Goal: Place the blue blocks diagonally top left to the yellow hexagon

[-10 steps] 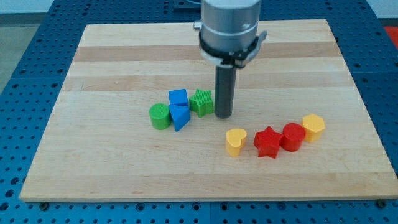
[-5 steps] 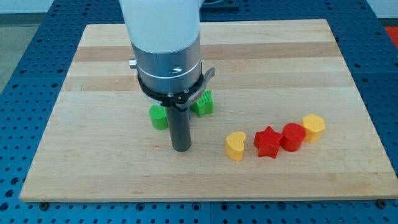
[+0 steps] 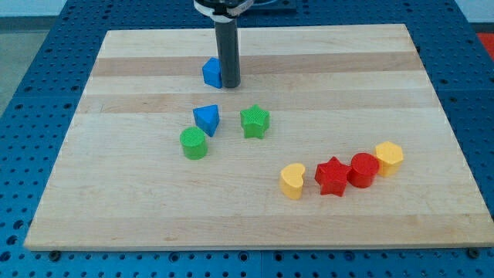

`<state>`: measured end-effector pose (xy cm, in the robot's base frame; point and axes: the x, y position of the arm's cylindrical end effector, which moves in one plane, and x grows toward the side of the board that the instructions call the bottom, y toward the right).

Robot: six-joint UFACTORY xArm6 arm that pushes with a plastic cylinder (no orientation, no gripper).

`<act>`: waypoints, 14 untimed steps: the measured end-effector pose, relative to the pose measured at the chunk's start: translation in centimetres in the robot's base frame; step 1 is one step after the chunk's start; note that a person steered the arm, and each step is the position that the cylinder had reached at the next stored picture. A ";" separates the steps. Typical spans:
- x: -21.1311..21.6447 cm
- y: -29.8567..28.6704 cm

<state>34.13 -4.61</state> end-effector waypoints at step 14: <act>4.1 -5.3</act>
<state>38.23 -9.95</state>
